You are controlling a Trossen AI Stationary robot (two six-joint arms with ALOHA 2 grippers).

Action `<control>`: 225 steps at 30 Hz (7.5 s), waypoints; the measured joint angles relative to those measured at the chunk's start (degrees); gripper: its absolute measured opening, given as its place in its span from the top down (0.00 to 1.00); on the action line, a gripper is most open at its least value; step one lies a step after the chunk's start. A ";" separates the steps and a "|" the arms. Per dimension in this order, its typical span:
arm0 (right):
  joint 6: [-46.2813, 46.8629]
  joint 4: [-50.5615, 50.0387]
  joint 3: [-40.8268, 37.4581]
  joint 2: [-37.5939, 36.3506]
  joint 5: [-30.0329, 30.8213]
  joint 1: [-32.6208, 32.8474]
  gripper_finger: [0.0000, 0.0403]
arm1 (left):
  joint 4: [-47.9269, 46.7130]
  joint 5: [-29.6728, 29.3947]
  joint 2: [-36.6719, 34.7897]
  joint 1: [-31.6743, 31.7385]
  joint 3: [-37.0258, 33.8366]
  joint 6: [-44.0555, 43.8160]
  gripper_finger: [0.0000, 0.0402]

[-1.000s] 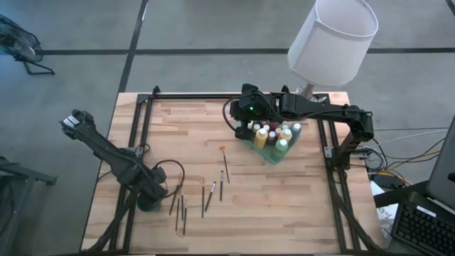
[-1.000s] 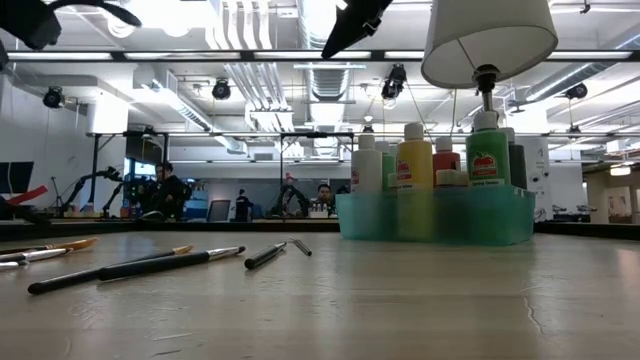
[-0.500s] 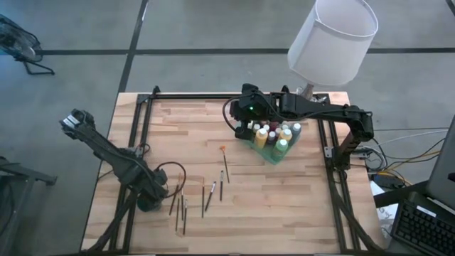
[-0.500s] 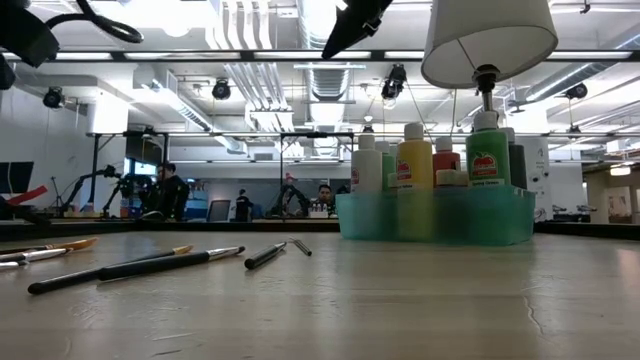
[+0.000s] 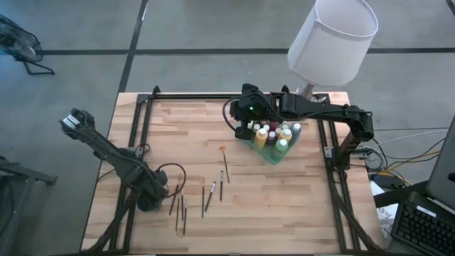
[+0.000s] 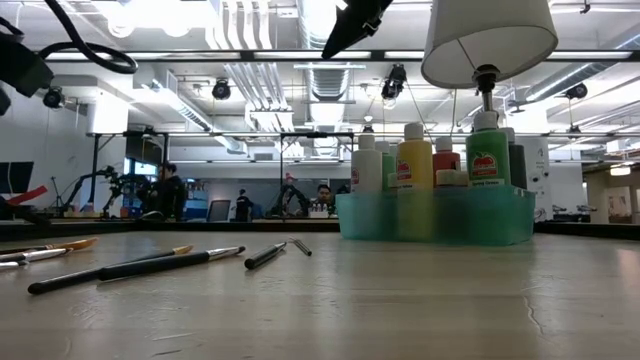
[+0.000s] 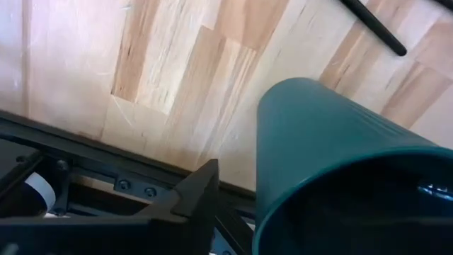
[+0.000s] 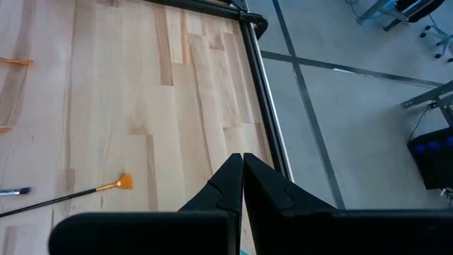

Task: Pick & Place Paint Supplies
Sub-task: Move the green cup to the middle left of the table, then put the orange paint brush into the green cup

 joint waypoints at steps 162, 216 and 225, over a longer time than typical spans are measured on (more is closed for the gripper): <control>20.06 -0.48 -31.02 -49.57 -16.11 7.43 0.98 | -17.58 -10.08 -3.58 57.20 49.71 36.41 0.62; 8.59 -21.63 -48.76 -85.95 -21.97 7.43 0.98 | -3.92 -26.84 -18.30 27.95 24.37 13.51 0.63; 8.84 -21.61 -48.74 -84.90 -22.03 7.43 0.98 | -4.97 -30.71 -17.52 17.67 17.34 -3.95 0.63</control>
